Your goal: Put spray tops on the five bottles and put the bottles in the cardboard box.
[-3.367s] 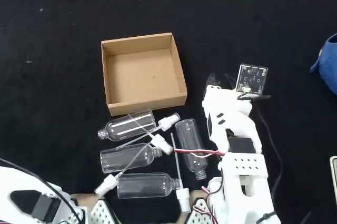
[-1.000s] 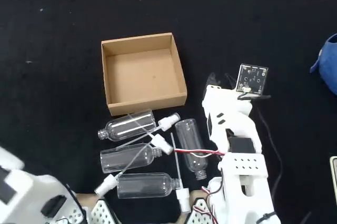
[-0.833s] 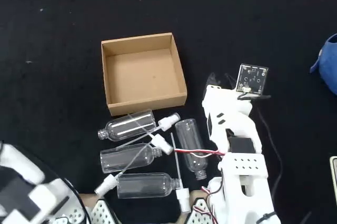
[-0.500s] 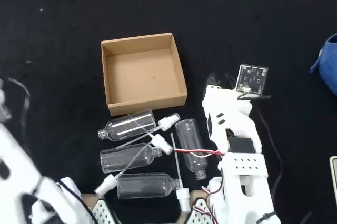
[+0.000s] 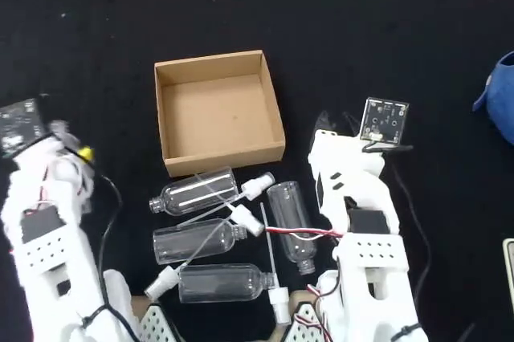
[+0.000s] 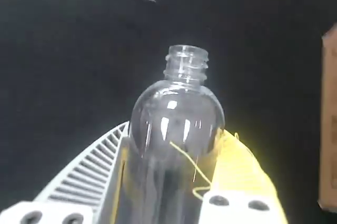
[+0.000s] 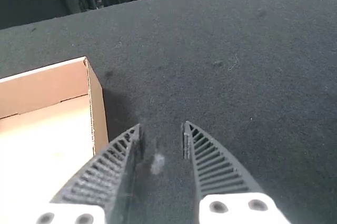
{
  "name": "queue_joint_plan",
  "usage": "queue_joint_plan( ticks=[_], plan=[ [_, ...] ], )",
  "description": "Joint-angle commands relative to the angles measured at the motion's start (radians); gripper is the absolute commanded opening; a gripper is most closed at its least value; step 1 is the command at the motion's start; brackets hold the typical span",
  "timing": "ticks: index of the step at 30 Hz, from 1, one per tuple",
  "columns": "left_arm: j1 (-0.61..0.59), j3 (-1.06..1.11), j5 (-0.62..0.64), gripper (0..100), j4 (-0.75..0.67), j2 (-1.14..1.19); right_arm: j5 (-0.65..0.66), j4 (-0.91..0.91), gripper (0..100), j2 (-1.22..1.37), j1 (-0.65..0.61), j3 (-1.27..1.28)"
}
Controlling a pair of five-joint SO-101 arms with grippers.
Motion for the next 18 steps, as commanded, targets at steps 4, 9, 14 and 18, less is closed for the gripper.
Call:
queue_joint_plan(
  ticks=[4,9,14,18],
  plan=[
    [0.11,-0.081,-0.011,26,0.169,0.069,0.005,-0.029,10.9,0.007,-0.018,-0.012],
    [0.056,-0.243,-0.017,23,0.324,0.101,0.005,-0.029,10.9,0.007,-0.018,-0.012],
    [-0.093,-0.506,-0.018,22,0.491,0.212,0.005,-0.029,10.9,0.007,-0.018,-0.012],
    [-0.292,-0.7,-0.052,22,0.505,0.414,0.005,-0.029,10.9,0.004,-0.017,-0.012]
  ],
)
